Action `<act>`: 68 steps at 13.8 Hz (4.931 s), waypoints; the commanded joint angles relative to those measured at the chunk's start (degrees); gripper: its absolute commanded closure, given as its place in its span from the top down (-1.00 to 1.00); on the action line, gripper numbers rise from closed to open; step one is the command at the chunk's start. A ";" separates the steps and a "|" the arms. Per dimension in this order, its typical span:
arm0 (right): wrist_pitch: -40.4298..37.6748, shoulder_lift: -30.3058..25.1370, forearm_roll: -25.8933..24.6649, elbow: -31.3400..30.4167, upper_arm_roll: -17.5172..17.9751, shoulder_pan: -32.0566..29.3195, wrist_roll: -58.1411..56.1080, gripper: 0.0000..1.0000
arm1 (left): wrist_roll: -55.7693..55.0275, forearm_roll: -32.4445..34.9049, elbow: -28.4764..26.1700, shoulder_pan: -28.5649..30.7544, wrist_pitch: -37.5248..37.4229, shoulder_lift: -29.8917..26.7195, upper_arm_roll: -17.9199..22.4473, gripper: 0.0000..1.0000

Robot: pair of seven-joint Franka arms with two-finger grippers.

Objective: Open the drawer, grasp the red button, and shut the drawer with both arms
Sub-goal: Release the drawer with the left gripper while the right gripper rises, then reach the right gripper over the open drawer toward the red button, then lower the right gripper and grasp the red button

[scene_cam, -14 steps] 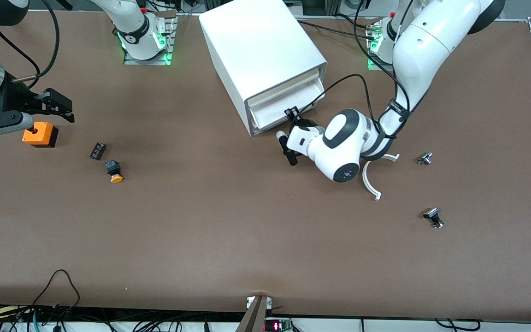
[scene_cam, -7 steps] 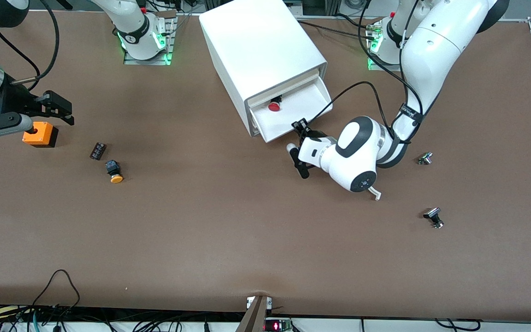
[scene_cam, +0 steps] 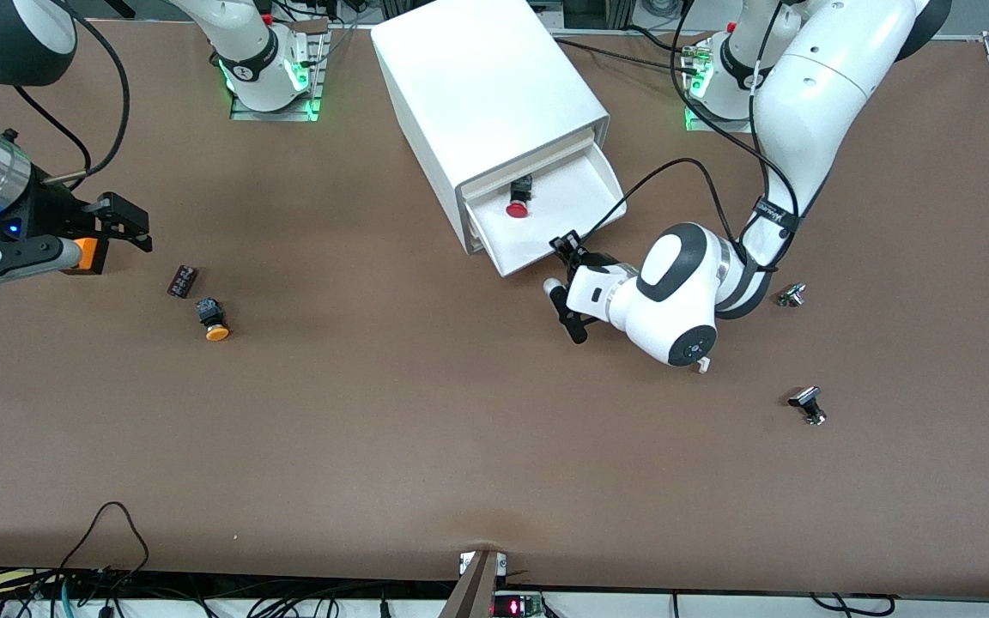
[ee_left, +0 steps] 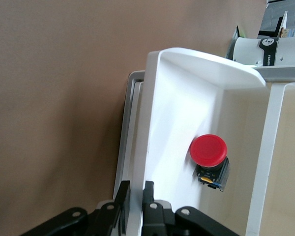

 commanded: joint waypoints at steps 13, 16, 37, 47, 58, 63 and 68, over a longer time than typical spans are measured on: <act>-0.70 2.10 0.91 1.58 0.32 5.15 -4.30 1.00 | -1.57 1.42 3.90 -0.46 3.40 2.78 2.26 0.85; -0.70 2.89 1.00 1.76 0.40 6.20 -4.30 1.00 | -2.54 1.59 3.98 0.41 3.05 1.02 2.61 0.98; 2.44 16.06 7.50 16.87 0.40 30.71 44.61 1.00 | -26.25 24.62 3.90 13.06 -8.29 -18.23 3.32 0.99; 12.13 29.42 4.16 20.30 0.14 45.67 67.85 0.99 | -36.11 28.31 3.72 15.53 -9.87 -21.31 3.23 0.99; 12.13 34.97 1.00 21.36 0.05 49.89 68.47 0.94 | -38.93 28.31 3.02 15.10 -9.96 -21.40 2.62 0.99; 11.60 34.88 -1.02 19.69 0.05 50.15 67.68 0.87 | -38.93 28.40 2.84 15.18 -9.96 -21.13 2.62 0.99; 11.43 34.71 -1.02 18.55 0.14 50.42 67.59 0.18 | -38.93 28.40 2.84 15.18 -9.87 -21.05 2.62 0.99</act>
